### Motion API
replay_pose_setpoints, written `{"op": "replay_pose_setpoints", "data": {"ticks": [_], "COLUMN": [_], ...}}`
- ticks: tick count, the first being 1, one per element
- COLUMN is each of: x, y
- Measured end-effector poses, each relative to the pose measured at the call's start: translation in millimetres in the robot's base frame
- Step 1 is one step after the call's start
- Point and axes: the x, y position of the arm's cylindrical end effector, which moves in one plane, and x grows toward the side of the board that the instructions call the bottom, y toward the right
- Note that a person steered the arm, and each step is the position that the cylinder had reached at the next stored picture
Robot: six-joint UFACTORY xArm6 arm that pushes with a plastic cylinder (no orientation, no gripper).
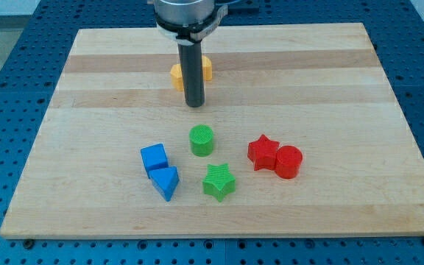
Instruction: Push the green circle into the green star
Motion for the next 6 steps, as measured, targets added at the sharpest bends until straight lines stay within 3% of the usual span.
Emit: {"op": "replay_pose_setpoints", "data": {"ticks": [6], "x": [82.1], "y": [24.4]}}
